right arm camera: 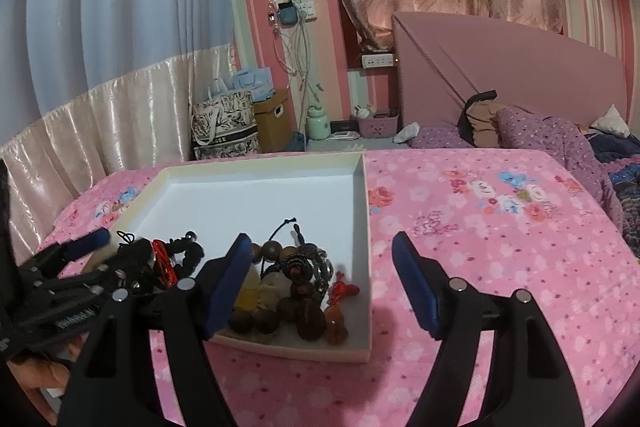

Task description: Organize jewelry

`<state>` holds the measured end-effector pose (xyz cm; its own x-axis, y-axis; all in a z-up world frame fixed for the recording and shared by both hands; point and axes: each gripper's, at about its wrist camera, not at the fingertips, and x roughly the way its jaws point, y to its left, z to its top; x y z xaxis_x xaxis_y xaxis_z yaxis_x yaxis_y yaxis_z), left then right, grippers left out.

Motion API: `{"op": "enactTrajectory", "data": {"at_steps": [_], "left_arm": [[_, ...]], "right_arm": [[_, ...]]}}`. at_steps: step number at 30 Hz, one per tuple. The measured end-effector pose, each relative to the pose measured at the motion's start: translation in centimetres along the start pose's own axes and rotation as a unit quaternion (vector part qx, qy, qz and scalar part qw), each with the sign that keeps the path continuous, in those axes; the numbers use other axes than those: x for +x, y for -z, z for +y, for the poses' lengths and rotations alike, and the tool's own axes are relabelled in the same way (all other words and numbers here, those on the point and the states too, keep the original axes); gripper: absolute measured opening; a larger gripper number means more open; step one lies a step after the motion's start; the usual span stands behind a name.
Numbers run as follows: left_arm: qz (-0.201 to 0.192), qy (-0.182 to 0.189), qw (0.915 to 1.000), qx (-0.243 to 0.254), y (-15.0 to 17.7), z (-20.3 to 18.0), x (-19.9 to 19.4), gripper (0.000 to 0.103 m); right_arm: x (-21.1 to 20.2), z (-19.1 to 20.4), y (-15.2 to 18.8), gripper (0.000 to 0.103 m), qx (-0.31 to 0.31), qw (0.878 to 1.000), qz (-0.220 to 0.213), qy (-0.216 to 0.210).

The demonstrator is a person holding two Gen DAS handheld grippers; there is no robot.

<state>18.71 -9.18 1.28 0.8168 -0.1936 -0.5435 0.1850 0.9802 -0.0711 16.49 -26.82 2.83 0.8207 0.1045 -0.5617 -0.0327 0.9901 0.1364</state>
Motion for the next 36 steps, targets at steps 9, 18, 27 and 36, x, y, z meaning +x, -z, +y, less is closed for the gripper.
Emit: {"op": "enactTrajectory", "data": {"at_steps": [9,18,27,36], "left_arm": [[-0.02,-0.019,0.9996,-0.005,1.3,4.0,-6.0,0.097],[-0.018,-0.04,0.999,-0.004,5.3,8.1,-9.6,0.1],[-0.01,-0.045,0.9988,-0.013,7.4,9.4,-9.6,0.1],[-0.005,-0.042,0.9986,-0.031,7.8,10.1,-9.2,0.1]], "right_arm": [[-3.8,-1.5,2.5,0.082,-0.015,1.0,0.013,0.016],[-6.9,-3.3,5.4,0.085,-0.01,0.999,0.013,0.046],[-8.7,-5.1,7.3,0.09,0.008,0.998,0.019,0.052],[-7.9,-5.4,8.1,0.09,-0.003,0.998,0.042,0.057]]}}
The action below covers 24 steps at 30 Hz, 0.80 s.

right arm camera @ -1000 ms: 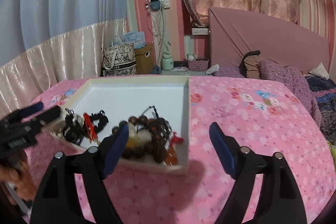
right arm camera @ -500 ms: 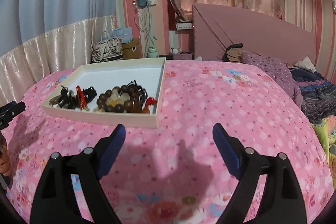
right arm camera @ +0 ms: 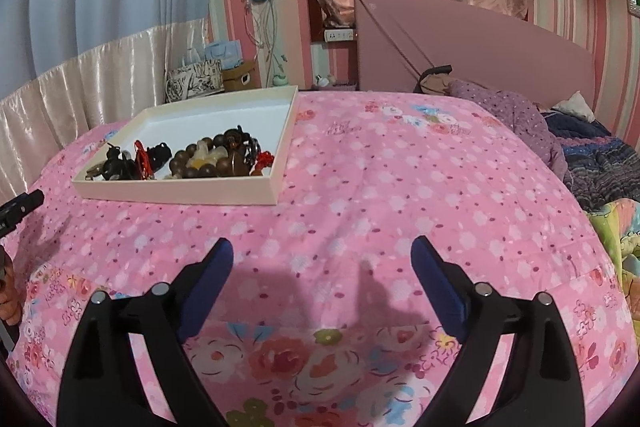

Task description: Organize jewelry

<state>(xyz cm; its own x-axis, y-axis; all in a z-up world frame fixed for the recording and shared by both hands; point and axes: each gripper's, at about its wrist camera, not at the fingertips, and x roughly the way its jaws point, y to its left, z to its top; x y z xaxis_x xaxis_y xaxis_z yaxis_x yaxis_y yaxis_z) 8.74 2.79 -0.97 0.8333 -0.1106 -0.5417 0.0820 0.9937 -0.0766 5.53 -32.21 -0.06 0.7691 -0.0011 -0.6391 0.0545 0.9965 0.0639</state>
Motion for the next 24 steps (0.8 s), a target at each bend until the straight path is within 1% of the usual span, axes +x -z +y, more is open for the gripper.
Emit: {"op": "enactTrajectory", "data": {"at_steps": [6,10,15,17,20,24], "left_arm": [[0.013,0.001,0.9999,-0.01,0.0,0.4,0.5,0.1],[0.016,-0.009,0.9997,-0.015,0.1,0.5,0.6,0.1],[0.019,-0.03,0.9994,0.003,0.2,0.0,-0.3,0.1],[0.012,-0.028,0.9994,0.016,0.3,-0.4,-1.1,0.1],[-0.001,-0.037,0.9984,0.042,0.7,-1.4,-2.4,0.1],[0.004,-0.027,0.9985,0.048,1.7,-2.2,-3.3,0.1]], "right_arm": [[0.6,0.2,-0.2,0.09,0.005,1.0,0.012,-0.005],[0.3,1.1,0.2,0.09,0.0,1.0,0.009,-0.014],[-1.0,2.7,0.5,0.094,0.001,1.0,-0.011,-0.028],[-1.6,3.7,0.7,0.094,-0.008,0.999,-0.016,-0.038],[-2.1,4.6,1.1,0.094,-0.019,0.999,-0.022,-0.04],[-3.3,5.6,1.5,0.094,-0.022,0.998,-0.036,-0.048]]}}
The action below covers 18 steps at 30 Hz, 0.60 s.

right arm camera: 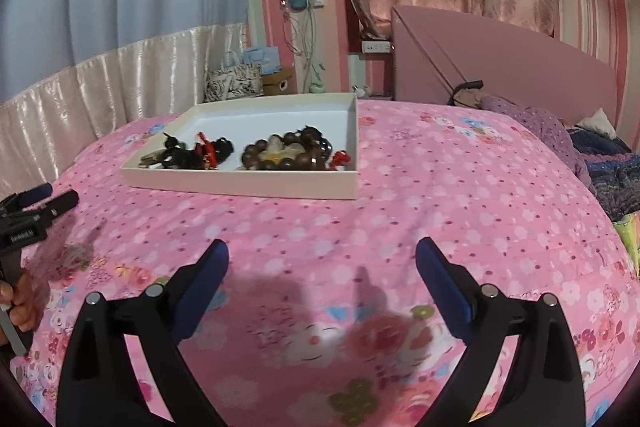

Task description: Organize jewelry

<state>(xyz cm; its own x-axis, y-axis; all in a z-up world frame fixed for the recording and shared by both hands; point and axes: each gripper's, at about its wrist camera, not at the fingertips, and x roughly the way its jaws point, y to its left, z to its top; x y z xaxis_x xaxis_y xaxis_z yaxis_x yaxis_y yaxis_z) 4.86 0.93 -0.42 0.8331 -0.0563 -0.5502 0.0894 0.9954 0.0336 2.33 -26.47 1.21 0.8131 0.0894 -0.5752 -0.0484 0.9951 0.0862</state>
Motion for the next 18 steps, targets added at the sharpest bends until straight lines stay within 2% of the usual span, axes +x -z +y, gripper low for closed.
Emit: {"op": "enactTrajectory", "data": {"at_steps": [9,11,14,17,18], "left_arm": [[-0.041,-0.031,0.9987,0.008,1.3,-0.8,-2.5,0.1],[-0.052,-0.033,0.9981,0.004,1.5,-0.6,-3.0,0.1],[-0.061,-0.035,0.9975,-0.002,1.6,-0.4,-3.4,0.1],[-0.076,-0.047,0.9959,0.015,1.7,-1.2,-4.1,0.1],[-0.084,-0.054,0.9948,0.023,1.8,-1.5,-4.4,0.1]], "right_arm": [[-1.7,0.6,0.7,0.097,-0.004,0.999,-0.035,0.003],[-1.5,0.9,0.8,0.101,-0.011,0.999,-0.029,0.011],[-1.0,1.6,0.7,0.101,-0.03,0.999,-0.017,0.015],[-1.2,1.7,0.8,0.101,-0.031,0.999,-0.023,0.018],[-1.8,1.3,0.8,0.101,-0.021,0.999,-0.036,0.021]]}}
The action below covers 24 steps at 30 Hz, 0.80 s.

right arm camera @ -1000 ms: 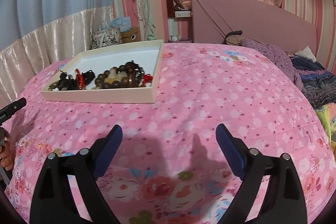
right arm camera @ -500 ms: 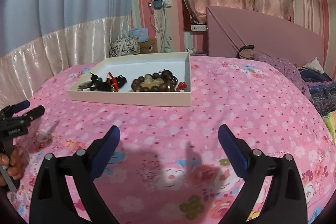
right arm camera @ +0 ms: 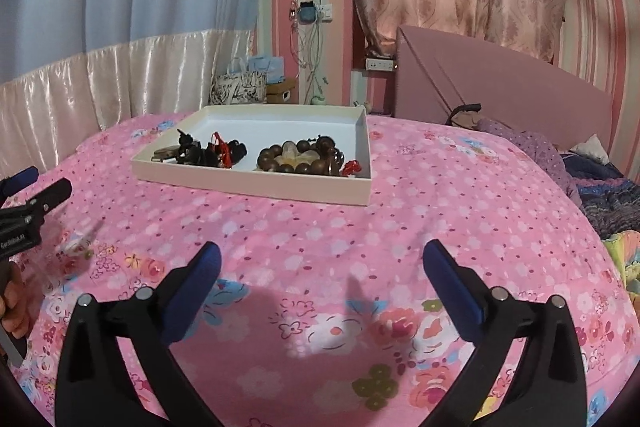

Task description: Organize jewelry

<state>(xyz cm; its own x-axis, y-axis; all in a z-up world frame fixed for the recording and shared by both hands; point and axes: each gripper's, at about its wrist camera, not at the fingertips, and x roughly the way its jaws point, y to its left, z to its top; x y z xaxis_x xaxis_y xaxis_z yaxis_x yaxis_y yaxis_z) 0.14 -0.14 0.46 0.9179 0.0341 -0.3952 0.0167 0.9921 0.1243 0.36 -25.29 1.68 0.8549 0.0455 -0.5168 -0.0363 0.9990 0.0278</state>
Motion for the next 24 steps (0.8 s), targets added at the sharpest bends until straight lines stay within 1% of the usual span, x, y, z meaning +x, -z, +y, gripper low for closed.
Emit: {"op": "enactTrajectory", "data": {"at_steps": [3,5,8,10,16,21,24], "left_arm": [[-0.017,-0.012,0.9998,0.008,0.0,-0.3,-0.8,0.1],[-0.019,-0.015,0.9997,-0.001,-0.1,0.1,-0.9,0.1],[-0.008,-0.015,0.9995,-0.026,-0.2,1.2,-0.6,0.1],[-0.005,-0.012,0.9992,-0.037,-0.1,1.5,-0.4,0.1],[-0.008,-0.013,0.9997,-0.02,-0.1,0.8,-0.4,0.1],[-0.001,-0.009,0.9996,-0.027,-0.1,0.9,-0.3,0.1],[-0.004,-0.01,0.9996,-0.026,-0.2,0.9,-0.3,0.1]], "right_arm": [[-0.9,-1.2,0.2,0.101,0.03,0.999,-0.023,0.008],[-0.6,-1.4,0.2,0.101,0.037,0.999,-0.017,0.006],[0.0,-1.2,0.0,0.101,0.029,1.0,-0.001,0.003],[-0.1,-0.8,0.0,0.101,0.02,1.0,-0.003,0.006],[-0.1,-1.2,0.1,0.101,0.026,1.0,-0.003,0.008],[-0.2,-1.2,0.0,0.101,0.024,1.0,-0.005,0.009],[-0.2,-1.2,0.0,0.101,0.026,1.0,-0.006,0.008]]}}
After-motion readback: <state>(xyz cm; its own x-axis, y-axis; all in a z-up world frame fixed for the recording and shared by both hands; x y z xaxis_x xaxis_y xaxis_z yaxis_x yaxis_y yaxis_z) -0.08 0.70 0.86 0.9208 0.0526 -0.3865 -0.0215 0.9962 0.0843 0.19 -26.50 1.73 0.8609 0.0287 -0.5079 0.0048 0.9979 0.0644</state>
